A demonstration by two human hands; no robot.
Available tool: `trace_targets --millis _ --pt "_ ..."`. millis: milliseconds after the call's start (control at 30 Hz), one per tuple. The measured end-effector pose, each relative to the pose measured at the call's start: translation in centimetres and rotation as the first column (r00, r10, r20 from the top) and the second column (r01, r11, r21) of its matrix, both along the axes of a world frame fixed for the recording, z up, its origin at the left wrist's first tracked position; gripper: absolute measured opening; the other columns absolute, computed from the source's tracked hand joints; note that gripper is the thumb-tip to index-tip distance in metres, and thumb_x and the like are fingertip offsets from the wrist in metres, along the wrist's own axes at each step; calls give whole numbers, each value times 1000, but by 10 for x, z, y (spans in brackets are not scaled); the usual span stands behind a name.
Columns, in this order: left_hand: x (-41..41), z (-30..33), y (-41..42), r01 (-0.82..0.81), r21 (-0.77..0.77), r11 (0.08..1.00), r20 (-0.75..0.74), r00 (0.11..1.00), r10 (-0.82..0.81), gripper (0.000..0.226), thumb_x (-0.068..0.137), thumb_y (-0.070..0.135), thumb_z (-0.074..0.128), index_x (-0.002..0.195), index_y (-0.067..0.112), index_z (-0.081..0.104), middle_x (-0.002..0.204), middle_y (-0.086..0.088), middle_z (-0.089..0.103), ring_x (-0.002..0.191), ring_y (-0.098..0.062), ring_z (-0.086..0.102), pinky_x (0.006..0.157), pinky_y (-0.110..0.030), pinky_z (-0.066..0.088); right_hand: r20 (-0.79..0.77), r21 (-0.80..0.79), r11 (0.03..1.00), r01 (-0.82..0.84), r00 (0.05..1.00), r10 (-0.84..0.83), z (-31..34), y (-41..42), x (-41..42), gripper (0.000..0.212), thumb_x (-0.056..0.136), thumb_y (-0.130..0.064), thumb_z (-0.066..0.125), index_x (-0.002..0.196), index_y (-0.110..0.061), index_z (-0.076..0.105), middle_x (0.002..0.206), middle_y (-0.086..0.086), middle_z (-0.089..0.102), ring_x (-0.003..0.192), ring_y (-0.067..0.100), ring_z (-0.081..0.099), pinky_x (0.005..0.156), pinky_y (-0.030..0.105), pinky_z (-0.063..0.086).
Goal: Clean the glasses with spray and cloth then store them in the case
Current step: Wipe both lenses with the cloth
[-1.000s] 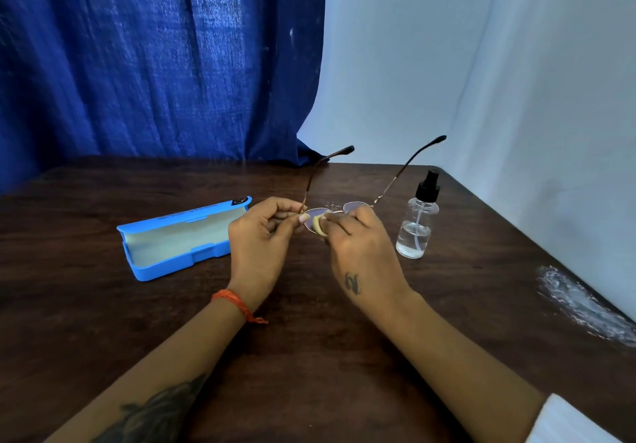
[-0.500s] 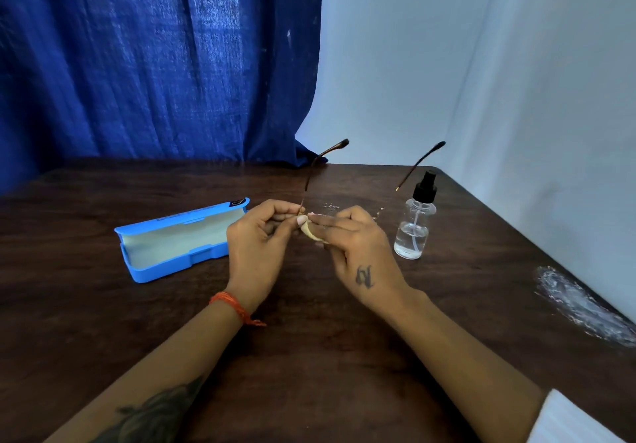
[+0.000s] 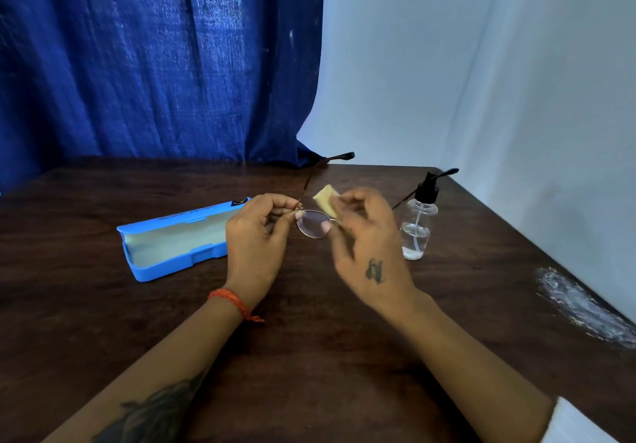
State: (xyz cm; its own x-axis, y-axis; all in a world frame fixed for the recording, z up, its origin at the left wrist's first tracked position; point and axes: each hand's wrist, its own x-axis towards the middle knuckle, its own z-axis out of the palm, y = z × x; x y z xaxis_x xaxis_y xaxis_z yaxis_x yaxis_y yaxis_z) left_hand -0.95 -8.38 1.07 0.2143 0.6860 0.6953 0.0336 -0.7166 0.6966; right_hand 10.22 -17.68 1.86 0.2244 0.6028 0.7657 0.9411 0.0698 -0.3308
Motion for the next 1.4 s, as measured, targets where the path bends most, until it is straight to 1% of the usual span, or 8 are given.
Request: trace_targets --millis 200,367,533,867,1033,1167,1267,1400 --pt "0 0 0 -19 16 1000 -17 1000 19 17 78 2 65 89 15 64 84 6 63 78 -1 61 71 -6 48 421 -245 949 198 904 -80 -1 5 -15 37 87 -17 57 120 0 55 117 17 56 98 33 50 78 45 46" --pt "1 0 -2 -35 39 999 -41 998 37 17 78 4 67 89 17 64 85 8 62 79 -1 60 72 -6 47 521 -174 921 347 826 -213 -2 3 -18 28 73 -14 72 96 0 65 87 13 63 77 27 57 64 37 52" --pt "0 1 -2 -42 11 999 -12 999 42 21 77 5 68 86 22 61 79 22 57 73 5 60 68 -4 46 459 -68 986 149 883 -102 -6 3 -17 13 66 5 62 78 2 65 74 16 61 65 29 58 59 35 53" --pt "-5 3 9 -81 -84 993 48 995 86 16 79 7 67 84 21 62 85 1 64 74 -3 59 68 -3 44 -139 157 987 22 990 0 -1 -4 16 13 66 4 68 71 -9 67 73 6 65 64 15 57 59 22 45" --pt "-7 5 12 -51 -139 989 87 994 63 14 79 8 67 84 19 63 87 -4 66 77 -8 61 71 -11 49 -628 191 977 93 776 50 1 -1 32 23 77 -5 68 75 -27 61 98 -10 65 84 16 61 74 36 54" --pt "-6 7 9 83 -232 969 147 988 -49 13 79 5 66 85 16 64 88 -11 67 79 -14 64 70 -10 51 -710 116 993 -26 697 101 1 1 31 23 82 -4 66 79 -26 60 85 -4 65 82 22 62 77 51 55" --pt "-5 10 3 266 -365 892 301 940 -158 14 81 3 62 90 14 64 92 -13 67 91 -25 65 75 -17 55 -700 186 982 17 704 120 3 -1 30 29 81 -4 67 75 -30 59 76 -7 63 71 14 59 72 45 56" --pt "5 10 -6 611 -556 564 602 764 -234 32 79 -6 51 108 6 59 112 -14 64 105 -24 62 88 -31 54 -716 227 970 93 691 101 4 0 28 29 78 -6 70 71 -31 60 74 -5 66 72 19 63 71 42 57"
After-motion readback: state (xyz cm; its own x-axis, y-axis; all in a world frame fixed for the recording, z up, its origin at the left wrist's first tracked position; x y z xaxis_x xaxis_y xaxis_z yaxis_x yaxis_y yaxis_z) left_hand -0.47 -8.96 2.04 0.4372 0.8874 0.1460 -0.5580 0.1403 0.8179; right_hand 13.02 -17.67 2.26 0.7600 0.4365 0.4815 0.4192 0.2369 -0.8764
